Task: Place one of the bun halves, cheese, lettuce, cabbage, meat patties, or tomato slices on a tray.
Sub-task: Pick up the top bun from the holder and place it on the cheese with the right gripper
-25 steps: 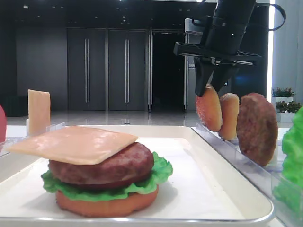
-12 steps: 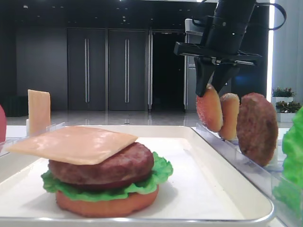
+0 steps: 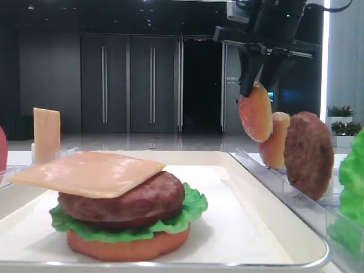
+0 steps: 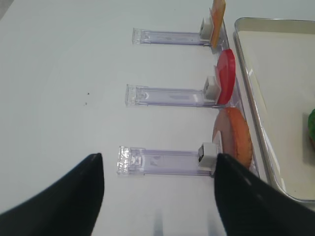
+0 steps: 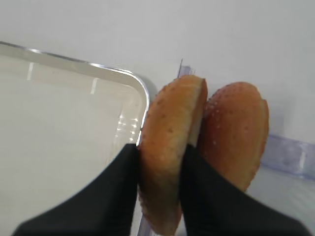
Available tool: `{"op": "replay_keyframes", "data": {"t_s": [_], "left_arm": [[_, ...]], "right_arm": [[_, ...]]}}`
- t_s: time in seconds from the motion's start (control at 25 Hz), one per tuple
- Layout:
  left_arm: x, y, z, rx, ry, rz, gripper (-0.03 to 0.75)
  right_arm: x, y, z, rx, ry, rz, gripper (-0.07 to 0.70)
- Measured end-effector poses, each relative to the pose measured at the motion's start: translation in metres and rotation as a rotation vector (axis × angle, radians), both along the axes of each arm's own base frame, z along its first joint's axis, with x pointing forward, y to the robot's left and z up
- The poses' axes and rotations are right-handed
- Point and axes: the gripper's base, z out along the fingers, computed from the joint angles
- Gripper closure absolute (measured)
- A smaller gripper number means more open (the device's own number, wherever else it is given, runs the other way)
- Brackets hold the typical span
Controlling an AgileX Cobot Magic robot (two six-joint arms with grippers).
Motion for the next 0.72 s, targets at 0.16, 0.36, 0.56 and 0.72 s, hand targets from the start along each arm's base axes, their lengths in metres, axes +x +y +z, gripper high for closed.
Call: {"op": "replay_keyframes", "data": {"t_s": [0.16, 0.36, 0.56, 0.72], "left_arm": [[0.000, 0.000, 0.000, 0.000, 0.000, 0.000, 0.181], [0.000, 0.000, 0.000, 0.000, 0.000, 0.000, 0.181], [0.000, 0.000, 0.000, 0.000, 0.000, 0.000, 0.181], [0.000, 0.000, 0.000, 0.000, 0.000, 0.000, 0.181]], "right_arm": [[-0.009, -0.001, 0.014, 0.031, 0.018, -0.002, 0.413], [-0.025, 0.000, 0.028, 0.062, 0.090, 0.010, 0.413], [-0.044, 0.010, 0.046, 0.140, 0.137, 0.076, 0.414], [-0.065, 0.021, 0.061, 0.234, 0.143, 0.149, 0.414]]}}
